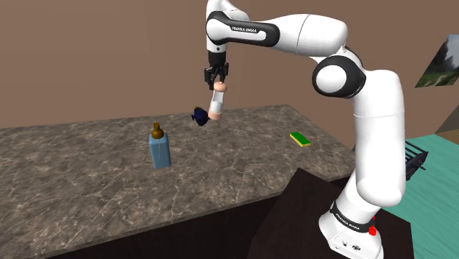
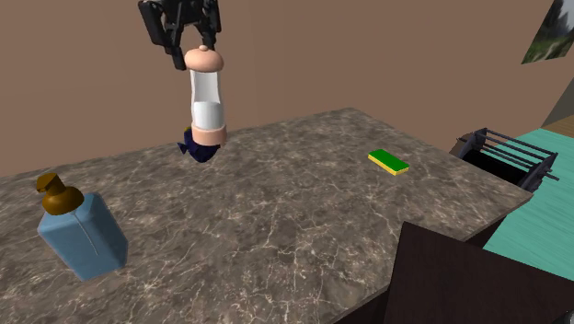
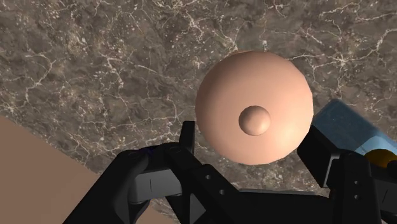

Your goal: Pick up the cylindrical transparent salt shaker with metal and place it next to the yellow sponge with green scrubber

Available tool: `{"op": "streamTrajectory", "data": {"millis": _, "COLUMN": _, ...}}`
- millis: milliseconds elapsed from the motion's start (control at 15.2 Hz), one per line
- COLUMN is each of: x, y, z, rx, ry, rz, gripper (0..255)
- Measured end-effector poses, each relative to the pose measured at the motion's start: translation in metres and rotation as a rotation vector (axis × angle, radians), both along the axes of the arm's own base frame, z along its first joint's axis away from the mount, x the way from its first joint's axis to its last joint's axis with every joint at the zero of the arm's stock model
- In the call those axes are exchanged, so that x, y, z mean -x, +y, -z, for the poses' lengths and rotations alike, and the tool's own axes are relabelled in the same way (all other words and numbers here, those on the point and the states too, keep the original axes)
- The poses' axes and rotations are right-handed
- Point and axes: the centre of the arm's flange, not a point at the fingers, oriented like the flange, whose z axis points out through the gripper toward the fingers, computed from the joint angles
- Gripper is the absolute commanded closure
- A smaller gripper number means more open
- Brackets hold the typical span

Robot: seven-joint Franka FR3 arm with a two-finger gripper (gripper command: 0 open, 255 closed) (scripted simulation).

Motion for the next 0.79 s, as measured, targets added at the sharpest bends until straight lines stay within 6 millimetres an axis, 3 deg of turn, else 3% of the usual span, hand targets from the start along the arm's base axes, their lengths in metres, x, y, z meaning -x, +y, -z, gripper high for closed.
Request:
{"op": "streamTrajectory", "data": {"millis": 132, "x": 0.009, "y": -0.011, "z": -0.003, "rx": 0.0, "ry": 0.0, "rz": 0.0, "gripper": 255}}
{"op": "streamTrajectory", "data": {"millis": 792, "x": 0.087, "y": -0.114, "z": -0.005, "rx": 0.0, "ry": 0.001, "rz": 0.001, "gripper": 255}}
